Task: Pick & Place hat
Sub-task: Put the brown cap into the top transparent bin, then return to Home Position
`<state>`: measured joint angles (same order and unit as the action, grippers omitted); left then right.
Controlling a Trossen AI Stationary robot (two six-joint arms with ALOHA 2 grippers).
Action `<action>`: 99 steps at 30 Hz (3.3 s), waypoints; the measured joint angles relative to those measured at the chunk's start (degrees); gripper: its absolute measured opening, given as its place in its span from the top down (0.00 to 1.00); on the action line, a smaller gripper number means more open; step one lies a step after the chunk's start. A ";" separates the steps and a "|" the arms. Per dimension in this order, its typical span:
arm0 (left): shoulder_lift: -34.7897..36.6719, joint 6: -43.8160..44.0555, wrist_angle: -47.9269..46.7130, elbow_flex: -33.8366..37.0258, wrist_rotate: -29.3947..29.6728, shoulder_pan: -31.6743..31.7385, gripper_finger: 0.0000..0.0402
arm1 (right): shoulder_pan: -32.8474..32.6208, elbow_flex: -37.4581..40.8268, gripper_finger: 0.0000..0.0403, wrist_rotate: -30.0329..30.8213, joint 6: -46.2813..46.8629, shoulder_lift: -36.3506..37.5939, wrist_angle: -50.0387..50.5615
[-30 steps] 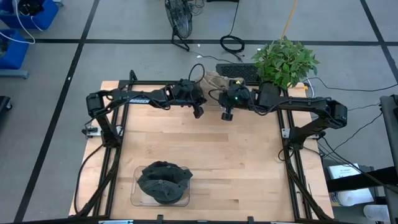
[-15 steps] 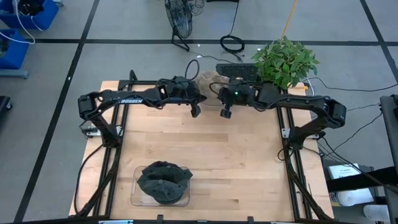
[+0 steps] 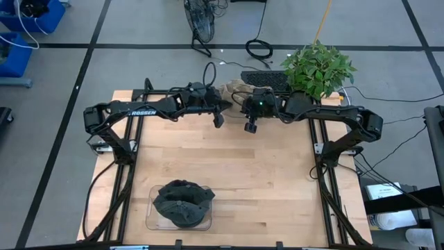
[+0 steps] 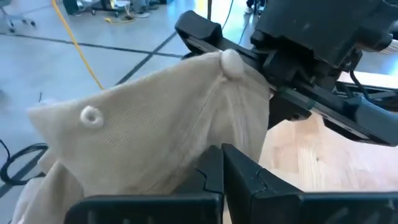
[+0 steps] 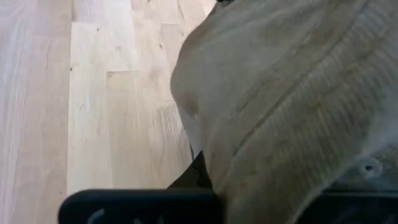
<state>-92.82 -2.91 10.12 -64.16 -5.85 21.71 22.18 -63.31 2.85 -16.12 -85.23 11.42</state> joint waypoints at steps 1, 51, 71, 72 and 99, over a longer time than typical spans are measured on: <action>-0.01 -0.18 0.38 -0.01 0.34 0.00 0.99 | 0.01 0.00 1.00 0.02 0.00 0.00 -0.02; -3.63 1.92 -9.49 0.04 5.34 0.55 0.75 | 1.08 -0.04 0.77 1.79 9.68 -2.24 4.58; 3.85 0.43 -17.01 0.07 6.11 0.44 0.44 | 1.26 -0.04 0.56 1.90 7.89 8.94 5.75; 3.95 0.43 -16.79 0.07 6.33 0.44 0.44 | 1.26 -0.04 0.57 1.90 7.89 8.96 5.70; 15.38 -1.55 -32.36 -0.08 9.06 -1.53 0.85 | -2.83 0.02 0.82 1.42 13.40 14.51 15.45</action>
<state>-77.43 -4.46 -22.24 -64.24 3.20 20.18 19.35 -63.29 4.27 -2.72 -70.72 26.87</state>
